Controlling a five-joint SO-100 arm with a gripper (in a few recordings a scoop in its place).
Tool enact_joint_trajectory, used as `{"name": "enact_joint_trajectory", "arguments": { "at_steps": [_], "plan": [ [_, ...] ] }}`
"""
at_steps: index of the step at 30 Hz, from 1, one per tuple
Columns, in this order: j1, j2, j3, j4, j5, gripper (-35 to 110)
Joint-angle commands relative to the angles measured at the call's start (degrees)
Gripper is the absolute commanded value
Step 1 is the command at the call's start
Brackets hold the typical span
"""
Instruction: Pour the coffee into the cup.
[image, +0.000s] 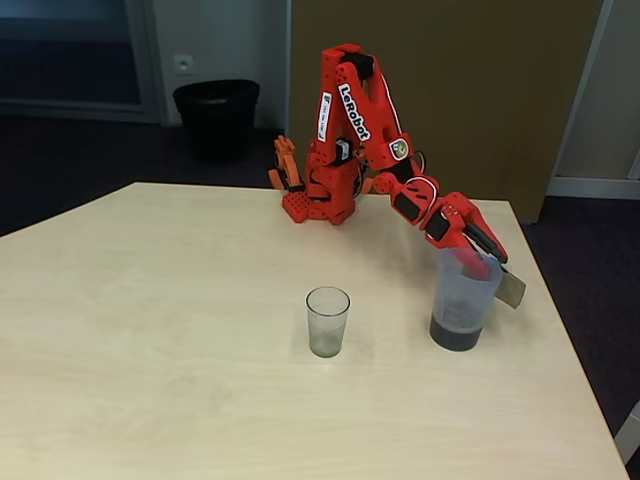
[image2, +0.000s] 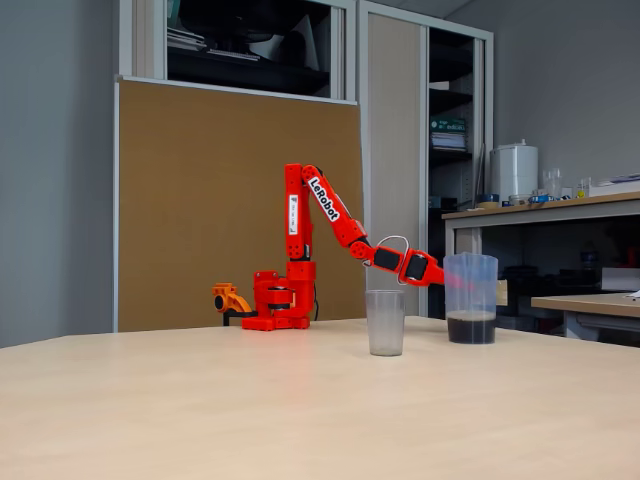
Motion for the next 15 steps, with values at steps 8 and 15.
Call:
{"name": "enact_joint_trajectory", "arguments": {
  "at_steps": [8, 15],
  "plan": [
    [1.58, -5.10, -0.79, -6.86, -0.26, 21],
    [2.55, -9.58, -3.08, -10.11, -0.53, 21]
  ]
}}
